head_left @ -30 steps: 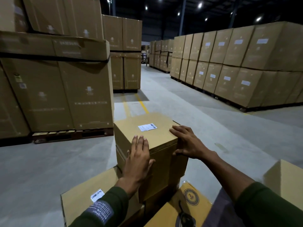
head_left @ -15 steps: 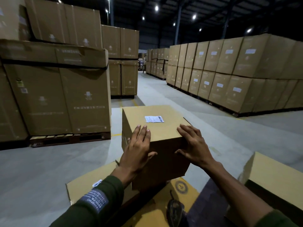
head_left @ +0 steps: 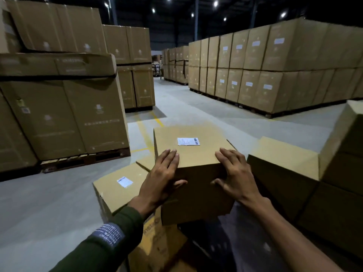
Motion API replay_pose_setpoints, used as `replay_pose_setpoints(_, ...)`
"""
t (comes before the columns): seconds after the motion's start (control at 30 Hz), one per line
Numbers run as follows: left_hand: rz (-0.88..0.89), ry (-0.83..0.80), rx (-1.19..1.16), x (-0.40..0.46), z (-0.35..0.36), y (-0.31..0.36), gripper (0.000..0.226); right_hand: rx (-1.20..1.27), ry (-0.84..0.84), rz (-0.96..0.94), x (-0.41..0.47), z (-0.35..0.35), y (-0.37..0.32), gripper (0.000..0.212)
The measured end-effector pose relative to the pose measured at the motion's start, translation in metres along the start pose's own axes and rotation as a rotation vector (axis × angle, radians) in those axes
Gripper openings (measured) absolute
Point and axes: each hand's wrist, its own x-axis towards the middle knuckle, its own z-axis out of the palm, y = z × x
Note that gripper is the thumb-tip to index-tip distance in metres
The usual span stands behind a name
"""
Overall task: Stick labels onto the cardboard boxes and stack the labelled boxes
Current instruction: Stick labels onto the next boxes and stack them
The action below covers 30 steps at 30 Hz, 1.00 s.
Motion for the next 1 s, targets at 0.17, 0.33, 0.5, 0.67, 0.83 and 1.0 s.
replay_pose_setpoints(0.17, 0.061, -0.031, -0.083, -0.031, 0.007, 0.047, 0.085, -0.075, -0.034, 0.088, -0.072, -0.030, 0.007, 0.095)
replay_pose_setpoints(0.33, 0.137, -0.111, -0.171, -0.049, 0.033, 0.076, 0.082, -0.142, -0.070, 0.182, -0.132, -0.048, 0.013, 0.093)
replay_pose_setpoints(0.5, 0.201, -0.192, -0.226, -0.060, 0.062, 0.094, 0.083, -0.170, -0.104, 0.280, -0.176, -0.050, 0.018, 0.093)
replay_pose_setpoints(0.67, 0.250, -0.250, -0.255, -0.058, 0.083, 0.107, 0.088, -0.194, -0.108, 0.403, -0.204, -0.051, 0.017, 0.088)
replay_pose_setpoints(0.83, 0.204, -0.355, -0.255, -0.053, 0.094, 0.122, 0.096, -0.226, -0.107, 0.463, -0.223, -0.055, 0.020, 0.077)
replay_pose_setpoints(1.0, 0.199, -0.385, -0.262, -0.044, 0.094, 0.118, 0.094, -0.225, -0.165, 0.457, -0.217, -0.063, 0.025, 0.067)
